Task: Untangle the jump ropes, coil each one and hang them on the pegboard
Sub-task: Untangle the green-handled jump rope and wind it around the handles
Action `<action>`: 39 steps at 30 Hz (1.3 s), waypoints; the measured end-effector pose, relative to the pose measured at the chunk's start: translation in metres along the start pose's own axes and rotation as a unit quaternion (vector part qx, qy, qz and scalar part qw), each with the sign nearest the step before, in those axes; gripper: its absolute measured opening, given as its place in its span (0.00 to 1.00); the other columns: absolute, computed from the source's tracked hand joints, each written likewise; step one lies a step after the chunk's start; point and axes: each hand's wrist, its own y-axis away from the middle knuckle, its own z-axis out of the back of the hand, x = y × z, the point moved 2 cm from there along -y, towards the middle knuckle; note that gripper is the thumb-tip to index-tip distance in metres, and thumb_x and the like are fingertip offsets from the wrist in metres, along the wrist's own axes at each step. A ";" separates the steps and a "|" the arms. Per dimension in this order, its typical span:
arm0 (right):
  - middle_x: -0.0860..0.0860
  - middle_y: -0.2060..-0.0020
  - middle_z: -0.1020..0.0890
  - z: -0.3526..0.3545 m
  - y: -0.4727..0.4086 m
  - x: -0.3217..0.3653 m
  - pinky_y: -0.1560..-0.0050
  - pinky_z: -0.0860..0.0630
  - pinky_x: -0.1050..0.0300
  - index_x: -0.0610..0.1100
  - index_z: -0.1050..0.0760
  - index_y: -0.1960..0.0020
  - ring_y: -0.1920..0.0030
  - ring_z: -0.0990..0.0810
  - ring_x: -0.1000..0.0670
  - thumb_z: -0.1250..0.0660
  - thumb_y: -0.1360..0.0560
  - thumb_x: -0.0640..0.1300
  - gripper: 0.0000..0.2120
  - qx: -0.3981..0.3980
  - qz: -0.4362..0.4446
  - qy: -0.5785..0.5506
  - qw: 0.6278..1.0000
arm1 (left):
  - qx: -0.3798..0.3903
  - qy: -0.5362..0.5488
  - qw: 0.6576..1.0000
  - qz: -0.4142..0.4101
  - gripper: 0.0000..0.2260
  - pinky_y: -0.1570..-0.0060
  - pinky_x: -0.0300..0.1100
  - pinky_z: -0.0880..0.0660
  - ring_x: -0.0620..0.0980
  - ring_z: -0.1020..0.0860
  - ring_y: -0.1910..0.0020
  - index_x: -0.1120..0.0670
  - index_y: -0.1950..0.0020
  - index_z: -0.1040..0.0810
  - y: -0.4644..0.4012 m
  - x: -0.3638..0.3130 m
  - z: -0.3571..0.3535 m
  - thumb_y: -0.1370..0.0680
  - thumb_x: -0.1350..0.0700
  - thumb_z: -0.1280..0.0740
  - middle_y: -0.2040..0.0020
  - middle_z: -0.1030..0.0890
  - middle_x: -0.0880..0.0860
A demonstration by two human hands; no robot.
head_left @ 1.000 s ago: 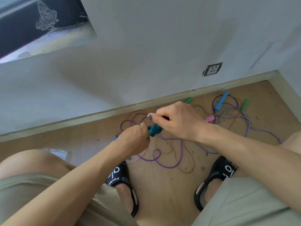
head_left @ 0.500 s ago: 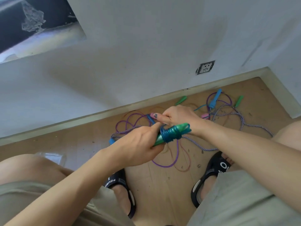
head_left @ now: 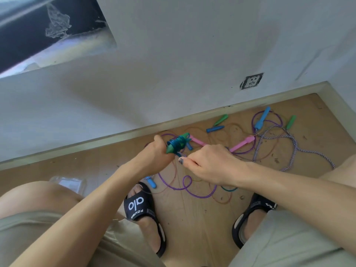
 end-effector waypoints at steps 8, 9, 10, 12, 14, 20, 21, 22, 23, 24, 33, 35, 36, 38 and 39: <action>0.54 0.77 0.33 0.024 -0.011 -0.006 0.72 0.46 0.58 0.48 0.34 0.69 0.72 0.31 0.50 0.44 0.21 0.62 0.24 -0.139 0.107 0.064 0.982 | 0.046 -0.201 0.970 -0.126 0.05 0.67 0.45 0.32 0.53 0.28 0.65 0.57 0.49 0.35 0.008 -0.006 -0.037 0.22 0.57 0.41 0.53 0.25 0.57; 0.54 0.76 0.31 0.028 -0.014 -0.010 0.72 0.45 0.58 0.48 0.34 0.69 0.71 0.31 0.50 0.43 0.20 0.62 0.25 -0.157 0.101 0.062 0.980 | 0.048 -0.203 0.967 -0.147 0.07 0.65 0.46 0.32 0.53 0.28 0.65 0.57 0.47 0.35 0.013 -0.011 -0.038 0.22 0.57 0.41 0.54 0.24 0.56; 0.53 0.75 0.30 0.033 -0.017 -0.014 0.72 0.45 0.58 0.47 0.33 0.69 0.71 0.31 0.50 0.43 0.20 0.63 0.25 -0.165 0.091 0.059 0.980 | 0.045 -0.198 0.965 -0.168 0.09 0.65 0.45 0.32 0.52 0.29 0.65 0.57 0.45 0.37 0.019 -0.018 -0.038 0.22 0.55 0.40 0.57 0.24 0.54; 0.51 0.74 0.27 0.036 -0.024 -0.024 0.71 0.44 0.56 0.46 0.30 0.67 0.69 0.29 0.49 0.44 0.20 0.64 0.26 -0.154 0.068 0.067 0.983 | 0.047 -0.181 0.959 -0.211 0.10 0.66 0.46 0.35 0.52 0.29 0.67 0.55 0.47 0.40 0.035 -0.034 -0.038 0.21 0.54 0.39 0.64 0.28 0.49; 0.50 0.75 0.28 0.033 -0.029 -0.030 0.69 0.42 0.55 0.46 0.31 0.68 0.70 0.30 0.49 0.44 0.21 0.66 0.27 -0.128 0.052 0.068 0.988 | 0.066 -0.142 0.957 -0.243 0.11 0.65 0.45 0.36 0.50 0.29 0.67 0.54 0.47 0.40 0.048 -0.044 -0.035 0.21 0.54 0.38 0.65 0.30 0.48; 0.51 0.75 0.30 0.027 -0.036 -0.047 0.67 0.35 0.54 0.44 0.30 0.69 0.72 0.31 0.50 0.44 0.22 0.67 0.30 -0.011 -0.039 -0.098 0.994 | 0.049 0.031 0.952 -0.299 0.14 0.68 0.40 0.37 0.45 0.30 0.68 0.47 0.50 0.39 0.064 -0.054 -0.006 0.23 0.57 0.33 0.65 0.27 0.45; 0.51 0.74 0.29 0.020 -0.037 -0.051 0.65 0.33 0.54 0.45 0.29 0.68 0.70 0.31 0.49 0.44 0.22 0.67 0.29 0.001 -0.049 -0.132 0.990 | 0.038 0.068 0.952 -0.296 0.15 0.68 0.37 0.37 0.42 0.29 0.69 0.47 0.49 0.38 0.064 -0.055 -0.001 0.22 0.58 0.32 0.65 0.26 0.42; 0.51 0.71 0.26 0.014 -0.036 -0.052 0.63 0.29 0.54 0.47 0.29 0.66 0.68 0.29 0.48 0.44 0.21 0.66 0.26 0.013 -0.057 -0.146 0.988 | 0.021 0.101 0.954 -0.281 0.13 0.69 0.35 0.37 0.40 0.30 0.69 0.48 0.49 0.36 0.061 -0.054 0.004 0.22 0.59 0.31 0.65 0.26 0.40; 0.51 0.67 0.24 0.009 -0.035 -0.050 0.59 0.27 0.53 0.49 0.30 0.64 0.64 0.27 0.47 0.45 0.21 0.64 0.23 0.027 -0.064 -0.139 0.988 | -0.003 0.131 0.958 -0.254 0.12 0.69 0.34 0.36 0.39 0.30 0.70 0.51 0.50 0.35 0.056 -0.053 0.008 0.22 0.59 0.31 0.65 0.26 0.39; 0.50 0.65 0.24 0.005 -0.034 -0.048 0.56 0.28 0.53 0.49 0.31 0.63 0.60 0.26 0.46 0.48 0.21 0.64 0.22 0.046 -0.080 -0.121 0.988 | -0.030 0.160 0.963 -0.214 0.10 0.69 0.35 0.36 0.40 0.32 0.70 0.53 0.49 0.33 0.049 -0.049 0.012 0.22 0.57 0.31 0.65 0.27 0.41; 0.56 0.75 0.37 0.012 -0.012 -0.020 0.62 0.30 0.51 0.45 0.35 0.70 0.74 0.32 0.52 0.53 0.16 0.60 0.29 0.014 -0.067 -0.073 0.995 | -0.112 0.125 0.984 0.060 0.11 0.71 0.44 0.36 0.49 0.29 0.66 0.58 0.45 0.37 -0.002 0.003 0.025 0.21 0.57 0.37 0.58 0.26 0.54; 0.51 0.77 0.32 0.023 -0.010 -0.014 0.64 0.31 0.52 0.45 0.37 0.71 0.74 0.33 0.53 0.50 0.17 0.60 0.28 -0.029 -0.034 -0.042 0.998 | -0.085 0.080 0.992 0.052 0.11 0.70 0.45 0.36 0.52 0.27 0.63 0.58 0.44 0.37 -0.004 0.007 0.017 0.21 0.57 0.37 0.56 0.25 0.56; 0.50 0.77 0.31 0.028 -0.010 -0.014 0.65 0.32 0.53 0.44 0.37 0.70 0.74 0.32 0.54 0.49 0.18 0.61 0.28 -0.049 -0.024 -0.020 0.998 | -0.072 0.050 0.995 0.042 0.10 0.68 0.46 0.35 0.54 0.26 0.62 0.58 0.44 0.36 -0.004 0.008 0.014 0.21 0.57 0.37 0.54 0.24 0.57; 0.50 0.78 0.31 0.039 -0.012 -0.018 0.67 0.34 0.55 0.44 0.36 0.70 0.74 0.32 0.54 0.46 0.19 0.61 0.28 -0.090 -0.015 0.003 0.996 | -0.055 -0.025 0.998 0.011 0.10 0.63 0.46 0.34 0.58 0.26 0.58 0.56 0.44 0.36 -0.004 0.010 0.008 0.21 0.56 0.38 0.52 0.24 0.57; 0.50 0.78 0.31 0.043 -0.012 -0.020 0.67 0.33 0.55 0.44 0.36 0.71 0.74 0.32 0.53 0.45 0.19 0.62 0.28 -0.110 -0.011 0.000 0.994 | -0.053 -0.065 0.996 -0.008 0.10 0.62 0.46 0.33 0.58 0.26 0.58 0.55 0.44 0.37 -0.004 0.010 0.006 0.21 0.56 0.38 0.51 0.24 0.57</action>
